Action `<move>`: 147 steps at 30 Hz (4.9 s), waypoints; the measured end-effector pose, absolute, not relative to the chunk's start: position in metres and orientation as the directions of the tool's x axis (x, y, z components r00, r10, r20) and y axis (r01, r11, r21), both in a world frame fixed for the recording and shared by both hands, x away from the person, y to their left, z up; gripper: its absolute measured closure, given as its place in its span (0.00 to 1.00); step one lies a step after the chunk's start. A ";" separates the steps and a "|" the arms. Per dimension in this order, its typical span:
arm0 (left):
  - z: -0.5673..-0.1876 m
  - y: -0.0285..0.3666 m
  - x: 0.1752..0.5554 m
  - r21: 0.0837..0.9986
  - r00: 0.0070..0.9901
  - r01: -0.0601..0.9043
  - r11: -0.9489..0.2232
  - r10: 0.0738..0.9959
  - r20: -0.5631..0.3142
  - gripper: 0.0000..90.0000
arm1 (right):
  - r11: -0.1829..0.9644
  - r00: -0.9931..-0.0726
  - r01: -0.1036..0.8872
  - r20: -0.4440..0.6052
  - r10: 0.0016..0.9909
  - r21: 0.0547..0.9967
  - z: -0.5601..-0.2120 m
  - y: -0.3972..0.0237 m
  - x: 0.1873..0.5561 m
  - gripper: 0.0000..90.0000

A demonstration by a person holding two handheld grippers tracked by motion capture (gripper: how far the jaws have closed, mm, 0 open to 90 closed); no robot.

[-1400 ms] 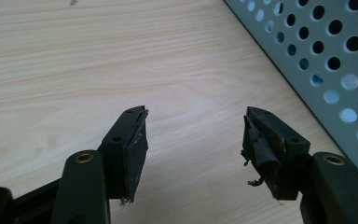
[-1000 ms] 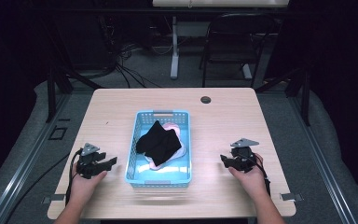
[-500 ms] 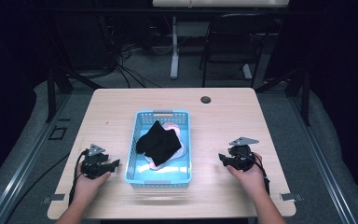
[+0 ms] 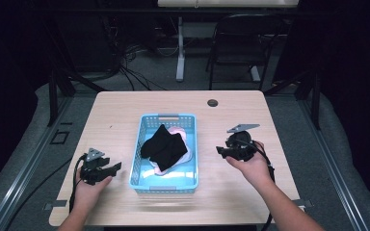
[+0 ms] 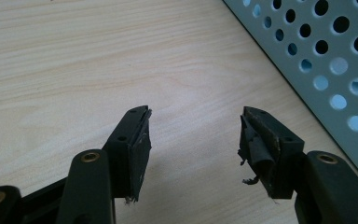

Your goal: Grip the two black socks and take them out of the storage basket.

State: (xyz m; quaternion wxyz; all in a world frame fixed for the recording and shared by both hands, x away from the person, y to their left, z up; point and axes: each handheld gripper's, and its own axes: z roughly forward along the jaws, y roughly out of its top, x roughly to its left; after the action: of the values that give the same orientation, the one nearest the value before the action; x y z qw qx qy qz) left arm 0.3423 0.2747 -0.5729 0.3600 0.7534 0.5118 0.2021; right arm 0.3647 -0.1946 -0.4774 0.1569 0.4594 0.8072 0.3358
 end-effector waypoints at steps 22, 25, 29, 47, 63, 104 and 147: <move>-0.572 0.274 0.341 0.764 0.407 0.606 -0.223 0.912 -0.056 0.47 | 0.497 -0.638 0.601 0.001 0.770 0.626 -0.419 -0.127 0.389 0.60; -0.572 0.274 0.341 0.765 0.407 0.604 -0.225 0.912 -0.053 0.47 | 0.498 -0.643 0.600 0.008 0.766 0.626 -0.418 -0.117 0.396 0.60; -0.572 0.276 0.342 0.762 0.409 0.607 -0.226 0.911 -0.055 0.45 | 0.507 -0.654 0.602 0.017 0.756 0.617 -0.418 -0.105 0.404 0.60; -0.573 0.276 0.342 0.761 0.407 0.613 -0.212 0.910 -0.075 0.42 | 0.510 -0.671 0.635 0.088 0.736 0.580 -0.422 -0.066 0.443 0.65; -0.572 0.276 0.343 0.761 0.406 0.613 -0.212 0.911 -0.073 0.38 | 0.562 -0.685 0.655 0.083 0.724 0.506 -0.462 -0.024 0.467 0.75; -0.572 0.277 0.344 0.758 0.406 0.618 -0.210 0.911 -0.079 0.38 | 0.556 -0.731 0.611 0.132 0.669 0.564 -0.436 -0.019 0.452 0.97; -0.573 0.276 0.344 0.754 0.400 0.623 -0.209 0.913 -0.077 0.38 | 0.467 -0.696 0.532 0.052 0.716 0.706 -0.332 -0.122 0.406 0.97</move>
State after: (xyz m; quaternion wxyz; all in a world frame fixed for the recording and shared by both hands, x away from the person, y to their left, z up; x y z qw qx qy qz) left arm 0.3437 0.2757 -0.5731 0.3668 0.7519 0.5109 0.1978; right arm 0.4058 -0.1223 -0.3319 0.1268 0.3684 0.8470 0.3617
